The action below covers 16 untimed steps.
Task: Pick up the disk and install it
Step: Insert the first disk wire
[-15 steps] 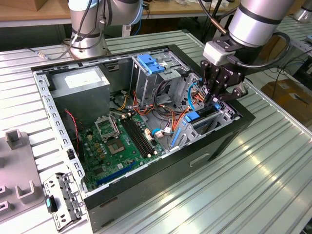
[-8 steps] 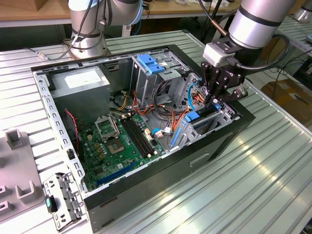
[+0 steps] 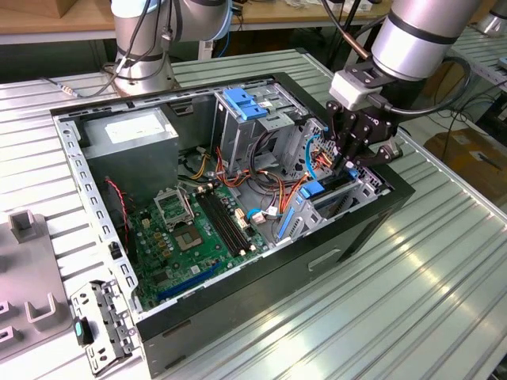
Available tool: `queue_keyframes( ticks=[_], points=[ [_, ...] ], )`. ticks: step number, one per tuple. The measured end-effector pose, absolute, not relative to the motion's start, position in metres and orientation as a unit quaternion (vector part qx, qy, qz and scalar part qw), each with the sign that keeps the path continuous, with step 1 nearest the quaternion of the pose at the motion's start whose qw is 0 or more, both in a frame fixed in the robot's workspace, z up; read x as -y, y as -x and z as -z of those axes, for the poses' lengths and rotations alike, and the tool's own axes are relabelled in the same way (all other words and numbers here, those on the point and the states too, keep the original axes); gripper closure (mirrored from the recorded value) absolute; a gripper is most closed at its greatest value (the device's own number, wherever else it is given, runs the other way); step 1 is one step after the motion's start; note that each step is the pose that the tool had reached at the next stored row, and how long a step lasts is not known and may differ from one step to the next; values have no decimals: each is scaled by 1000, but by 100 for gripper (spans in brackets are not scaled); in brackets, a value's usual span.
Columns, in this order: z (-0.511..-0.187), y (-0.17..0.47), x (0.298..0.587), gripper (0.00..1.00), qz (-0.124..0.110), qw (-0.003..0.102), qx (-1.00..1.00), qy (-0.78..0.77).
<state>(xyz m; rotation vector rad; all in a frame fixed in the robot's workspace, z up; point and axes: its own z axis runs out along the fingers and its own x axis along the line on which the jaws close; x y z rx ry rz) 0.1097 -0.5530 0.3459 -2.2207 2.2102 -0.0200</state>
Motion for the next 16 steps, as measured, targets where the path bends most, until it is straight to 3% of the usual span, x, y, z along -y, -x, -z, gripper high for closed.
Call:
queue_keyframes(
  ticks=[16],
  points=[
    [-347,-110,553,83,6,4,-705,709]
  ],
)
